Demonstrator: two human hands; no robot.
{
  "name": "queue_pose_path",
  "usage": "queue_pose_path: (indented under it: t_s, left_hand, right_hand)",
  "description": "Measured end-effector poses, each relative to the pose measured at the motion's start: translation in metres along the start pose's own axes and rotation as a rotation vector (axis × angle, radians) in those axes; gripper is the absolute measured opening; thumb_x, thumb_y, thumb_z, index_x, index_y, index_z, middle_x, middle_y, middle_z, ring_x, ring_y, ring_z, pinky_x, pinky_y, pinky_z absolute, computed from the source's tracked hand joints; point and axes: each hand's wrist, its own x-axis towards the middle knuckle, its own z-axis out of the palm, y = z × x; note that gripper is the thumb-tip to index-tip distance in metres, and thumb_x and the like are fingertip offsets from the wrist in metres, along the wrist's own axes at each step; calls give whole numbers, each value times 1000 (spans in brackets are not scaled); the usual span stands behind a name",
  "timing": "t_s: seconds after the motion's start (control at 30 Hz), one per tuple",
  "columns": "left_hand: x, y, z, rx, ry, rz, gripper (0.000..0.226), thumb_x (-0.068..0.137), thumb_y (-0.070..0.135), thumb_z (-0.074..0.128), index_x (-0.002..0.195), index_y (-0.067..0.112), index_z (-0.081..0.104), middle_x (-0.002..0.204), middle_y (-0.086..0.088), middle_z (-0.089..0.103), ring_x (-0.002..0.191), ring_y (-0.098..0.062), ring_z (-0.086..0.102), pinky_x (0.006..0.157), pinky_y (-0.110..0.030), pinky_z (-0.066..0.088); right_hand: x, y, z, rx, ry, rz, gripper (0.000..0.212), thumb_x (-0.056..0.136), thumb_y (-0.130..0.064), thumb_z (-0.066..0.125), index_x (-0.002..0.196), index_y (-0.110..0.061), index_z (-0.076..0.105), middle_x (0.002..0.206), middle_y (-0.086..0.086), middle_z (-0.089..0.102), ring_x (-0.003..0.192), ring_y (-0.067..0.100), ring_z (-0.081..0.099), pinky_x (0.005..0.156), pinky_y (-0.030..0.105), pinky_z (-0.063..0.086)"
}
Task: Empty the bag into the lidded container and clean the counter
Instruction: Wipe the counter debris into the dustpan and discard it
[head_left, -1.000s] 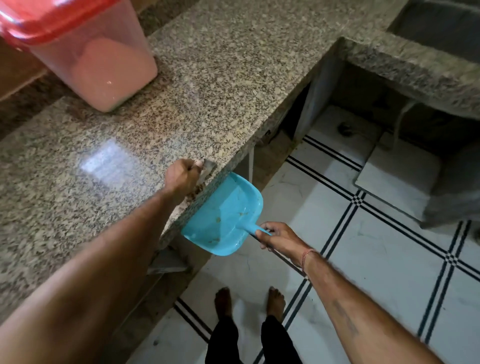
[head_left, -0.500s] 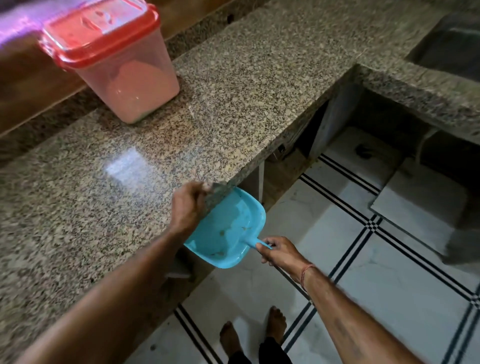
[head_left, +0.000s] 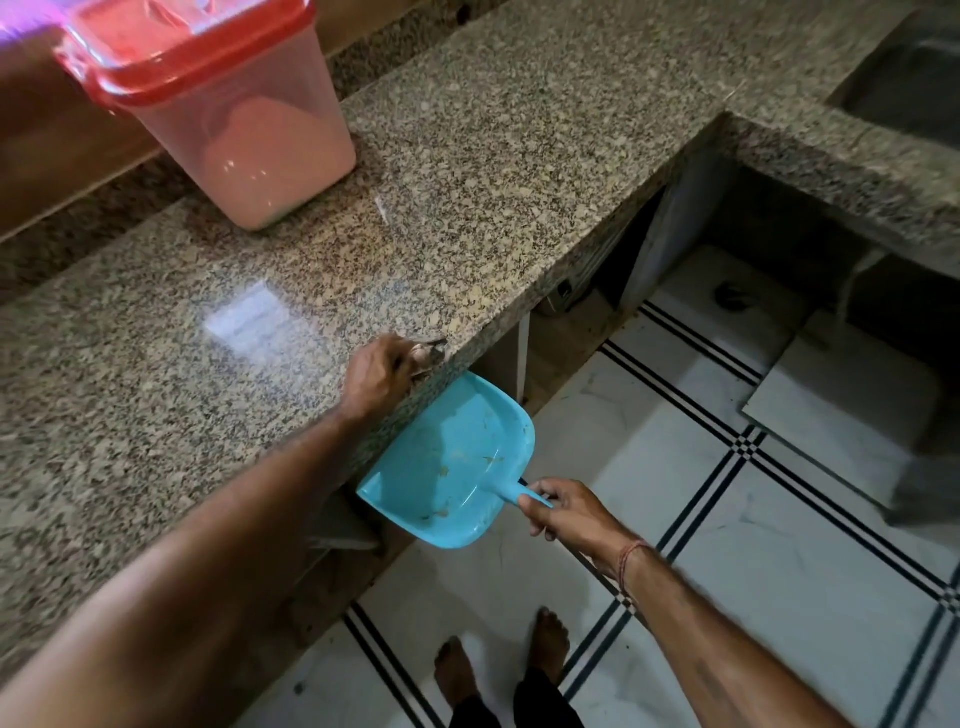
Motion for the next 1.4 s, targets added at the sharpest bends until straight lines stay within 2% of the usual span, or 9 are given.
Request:
queue_pose_path:
  t_s: [0.27,0.37,0.47,0.53,0.7,0.9,1.17,1.27,1.4]
  left_hand:
    - [-39,-9,-10,-280,87,-250,41,104,32,56,67,15,51,60,3,46,53,-13,41,49,-21,31]
    - [-61,0,5,-191,192,-167,25,102,24,58,78,18,62,82,2,58,75,-13,52,60,-23,41]
    - [-82,7,34,-47,116,55,17,101,29,59,97,23,75,106,7,66,95,-12,56,78,-27,48]
    - [-90,5,48,-59,89,37,18,101,33,58,96,29,75,109,10,68,98,-11,58,82,-35,52]
    - [-112,3,46,-166,198,-169,16,99,22,61,104,20,76,104,4,67,96,-16,56,77,-31,40]
    - [-170,-33,32,-480,295,-506,25,99,43,60,91,26,76,84,7,73,81,-12,65,65,-30,47]
    - [-348,-146,41,-866,704,-901,29,103,29,61,80,13,69,62,17,56,64,-2,47,48,-11,36]
    - [-447,-190,53,-957,885,-1103,34,99,42,63,85,13,74,59,19,61,66,-5,53,59,-23,45]
    - [-575,-234,76,-1033,1107,-1260,53,83,65,61,89,14,76,76,1,70,74,-16,59,70,-36,49]
  right_hand:
    - [-11,-3,3,10,-3,-16,23,100,-28,65,103,-7,73,78,-2,66,63,-1,63,64,21,49]
    - [-10,0,5,23,-7,-4,21,100,-29,65,104,-10,73,81,-2,67,66,1,64,65,21,50]
    - [-12,6,10,18,-10,13,20,99,-30,66,104,-12,74,82,1,68,71,6,65,66,24,51]
    - [-15,6,13,13,-15,17,20,99,-29,66,104,-11,74,79,1,68,73,9,65,67,26,50]
    - [-25,6,17,-76,-29,13,23,98,-30,66,103,-9,72,72,0,68,66,6,62,63,23,48]
    - [-44,8,50,-244,-120,-51,17,97,-31,67,94,-16,73,71,-4,68,67,4,65,65,23,50]
    - [-68,42,191,-467,-429,-100,21,93,-43,71,91,-22,74,71,-2,72,70,8,66,65,26,50]
    - [-87,62,260,-568,-572,-111,21,96,-37,71,90,-17,71,70,-1,70,65,4,62,60,21,47]
    - [-109,96,346,-711,-736,-151,27,98,-30,70,93,-3,71,68,1,67,63,7,60,59,22,47]
